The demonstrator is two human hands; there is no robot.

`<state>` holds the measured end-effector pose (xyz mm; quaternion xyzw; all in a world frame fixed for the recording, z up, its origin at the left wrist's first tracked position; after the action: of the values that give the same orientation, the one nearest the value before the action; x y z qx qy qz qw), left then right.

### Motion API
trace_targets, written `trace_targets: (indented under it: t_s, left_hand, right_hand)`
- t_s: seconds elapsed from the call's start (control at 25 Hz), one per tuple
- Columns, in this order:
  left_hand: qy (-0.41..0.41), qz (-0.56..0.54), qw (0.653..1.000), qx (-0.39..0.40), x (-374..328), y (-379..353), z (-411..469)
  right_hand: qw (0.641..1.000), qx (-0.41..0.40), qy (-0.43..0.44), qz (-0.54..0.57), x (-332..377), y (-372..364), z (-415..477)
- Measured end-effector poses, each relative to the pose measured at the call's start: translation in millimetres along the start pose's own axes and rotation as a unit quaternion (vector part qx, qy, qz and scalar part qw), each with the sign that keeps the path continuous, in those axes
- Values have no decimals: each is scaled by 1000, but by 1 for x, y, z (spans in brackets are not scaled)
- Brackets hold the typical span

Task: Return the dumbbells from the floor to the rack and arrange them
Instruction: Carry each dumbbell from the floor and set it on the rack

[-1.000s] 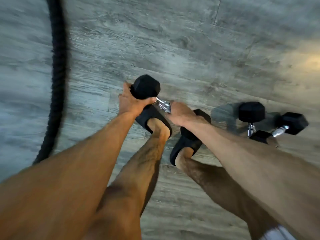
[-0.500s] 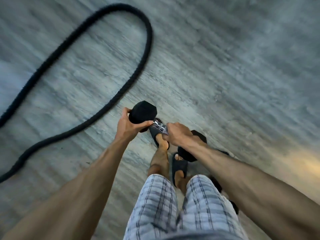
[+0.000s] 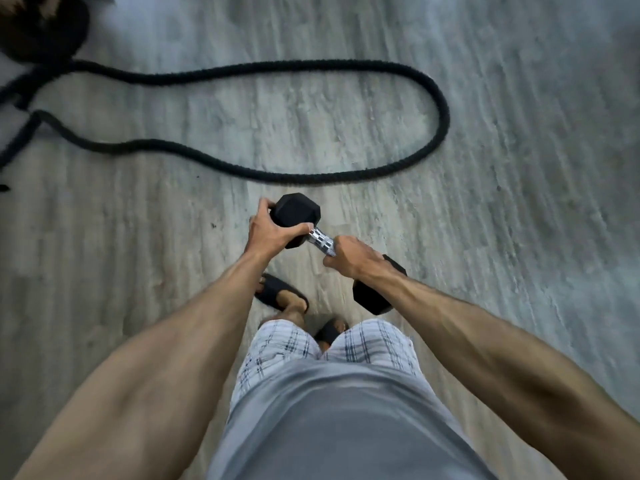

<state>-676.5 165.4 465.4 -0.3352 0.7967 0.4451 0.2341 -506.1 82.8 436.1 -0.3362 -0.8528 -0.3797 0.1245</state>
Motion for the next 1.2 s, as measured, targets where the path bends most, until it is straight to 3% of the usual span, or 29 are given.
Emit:
trace_targets:
  t_s: [0.32,0.56,0.8,1.04,1.2]
  left_hand:
    - [153,-119,970,-149,153,141,-22]
    - [215,-200,926,-238,253,240,-52]
    - [259,-269,858,-353,335,321,-93]
    - [313,-318,800,-402,417,384,-123]
    - [346,-334,771,-419,473,430,-127]
  right_hand:
    - [969,115,125,-178,172,-93,55]
    - [911,156,223,-311,308,-174,75]
    - [845,199,307,-391,429,-258,76]
    - [775,241,368,-454,533,-346,67]
    - [755,287,373,-456,592,-405,75]
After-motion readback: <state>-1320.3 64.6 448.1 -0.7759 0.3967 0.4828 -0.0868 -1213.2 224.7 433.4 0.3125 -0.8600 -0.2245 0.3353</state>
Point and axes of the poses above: each hand's wrist, its own z-axis towards the middle knuckle, its own y-axis out of the back of the hand, x = y × z, the point moved 6 cm from there along z, towards the middle knuckle, and after that the axes turned 6 degrees about z, right-handed, at the moved point
